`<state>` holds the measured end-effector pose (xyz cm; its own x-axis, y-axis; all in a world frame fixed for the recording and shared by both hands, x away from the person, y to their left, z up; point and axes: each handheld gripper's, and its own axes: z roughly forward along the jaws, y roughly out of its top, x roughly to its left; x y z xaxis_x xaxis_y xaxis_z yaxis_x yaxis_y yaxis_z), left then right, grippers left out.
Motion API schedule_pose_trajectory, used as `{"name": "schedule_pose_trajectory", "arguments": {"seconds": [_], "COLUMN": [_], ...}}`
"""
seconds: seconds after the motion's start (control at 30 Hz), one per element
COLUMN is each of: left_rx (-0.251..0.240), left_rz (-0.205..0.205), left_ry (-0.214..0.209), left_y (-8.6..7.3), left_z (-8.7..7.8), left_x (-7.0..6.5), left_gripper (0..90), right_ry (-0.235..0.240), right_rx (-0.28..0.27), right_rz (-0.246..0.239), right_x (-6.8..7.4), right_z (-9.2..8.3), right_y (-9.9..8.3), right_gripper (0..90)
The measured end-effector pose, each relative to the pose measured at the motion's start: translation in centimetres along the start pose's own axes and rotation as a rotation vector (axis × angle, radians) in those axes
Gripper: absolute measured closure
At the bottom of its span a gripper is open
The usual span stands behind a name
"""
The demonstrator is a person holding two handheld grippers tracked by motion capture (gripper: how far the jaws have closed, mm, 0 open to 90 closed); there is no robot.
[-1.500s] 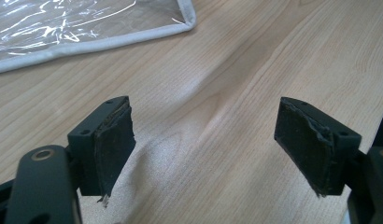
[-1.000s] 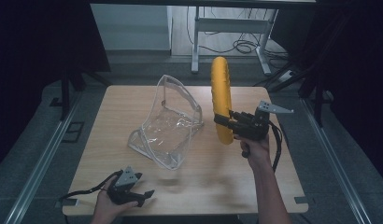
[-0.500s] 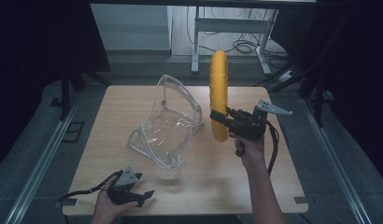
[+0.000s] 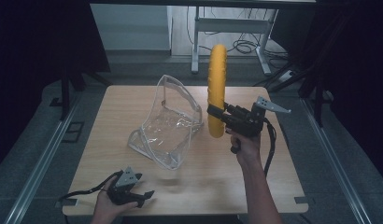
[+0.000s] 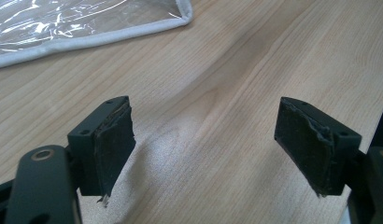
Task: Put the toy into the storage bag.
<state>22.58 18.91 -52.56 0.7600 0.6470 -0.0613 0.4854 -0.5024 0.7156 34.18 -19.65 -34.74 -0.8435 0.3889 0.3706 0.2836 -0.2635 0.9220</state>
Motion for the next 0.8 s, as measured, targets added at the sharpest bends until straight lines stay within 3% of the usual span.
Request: {"name": "schedule_pose_trajectory", "arguments": {"seconds": [0.4,0.8], "left_rx": [0.000,0.003], "left_rz": [-0.005,0.000], "left_ry": [-0.003,-0.003], "left_y": [0.0,0.0], "left_z": [0.1,0.1], "left_x": [0.0,0.0], "left_gripper": [19.7,19.7], "right_ry": [0.007,0.030], "right_rx": [-0.019,-0.052], "right_rz": [-0.014,-0.048], "right_x": [0.6,2.1], "right_z": [0.3,1.0], "right_y": [0.5,1.9], "right_gripper": [52.1,52.0]}}
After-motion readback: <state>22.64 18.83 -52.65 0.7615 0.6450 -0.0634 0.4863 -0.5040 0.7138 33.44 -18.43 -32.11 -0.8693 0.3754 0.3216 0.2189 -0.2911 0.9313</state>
